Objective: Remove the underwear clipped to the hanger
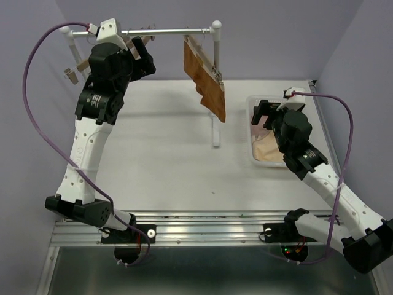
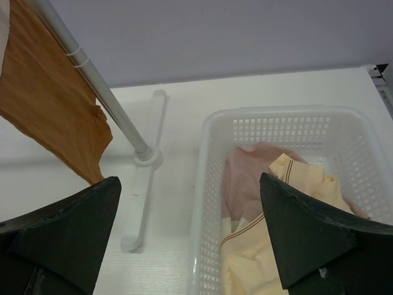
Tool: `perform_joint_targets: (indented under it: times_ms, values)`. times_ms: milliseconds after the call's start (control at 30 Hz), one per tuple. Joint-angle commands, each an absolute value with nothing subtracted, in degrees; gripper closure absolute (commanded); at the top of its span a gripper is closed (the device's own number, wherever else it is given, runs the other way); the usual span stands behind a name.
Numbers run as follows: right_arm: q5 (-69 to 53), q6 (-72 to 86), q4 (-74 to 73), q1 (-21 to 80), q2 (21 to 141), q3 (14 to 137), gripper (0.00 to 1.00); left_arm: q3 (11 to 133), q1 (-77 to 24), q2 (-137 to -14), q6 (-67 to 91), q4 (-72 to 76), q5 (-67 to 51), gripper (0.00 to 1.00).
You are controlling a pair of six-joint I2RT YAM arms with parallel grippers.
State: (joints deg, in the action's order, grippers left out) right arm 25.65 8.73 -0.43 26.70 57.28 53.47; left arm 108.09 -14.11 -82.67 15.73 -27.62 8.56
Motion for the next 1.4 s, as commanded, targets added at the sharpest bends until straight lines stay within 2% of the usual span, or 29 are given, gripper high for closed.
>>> perform_joint_targets:
  times_ms: [0, 367, 500, 700, 1067, 1200, 1367]
  values:
    - [26.1, 9.84, 2.2, 26.81, 55.99, 52.91, 0.0, 107.31, -19.58, -79.98, 17.31, -24.09, 9.84, 0.01]
    - [29.79, 12.83, 0.44, 26.81, 54.14, 50.28, 0.0, 114.08, -30.05, -90.52, 22.67, -21.1, 13.54, 0.01]
    - [30.76, 12.92, 0.26, 26.81, 53.79, 49.57, 0.0, 118.2, -31.28, -95.44, 23.99, -19.95, 12.83, 0.01]
    - [30.67, 13.01, 0.18, 26.81, 54.14, 49.13, 0.0, 130.94, -32.34, -106.77, 25.05, -23.81, 12.49, 0.01]
    - [31.55, 12.57, 0.26, 26.81, 55.19, 49.48, 0.0, 135.61, -32.43, -112.93, 25.58, -23.12, 16.43, 0.02]
    - [31.46, 12.39, 0.18, 26.81, 55.37, 49.48, 0.0, 137.02, -32.52, -114.43, 24.17, -23.46, 16.08, 0.22]
    - [31.64, 12.3, 0.26, 26.81, 55.28, 49.57, 0.0, 138.51, -32.43, -116.1, 22.24, -24.52, 16.17, 0.25]
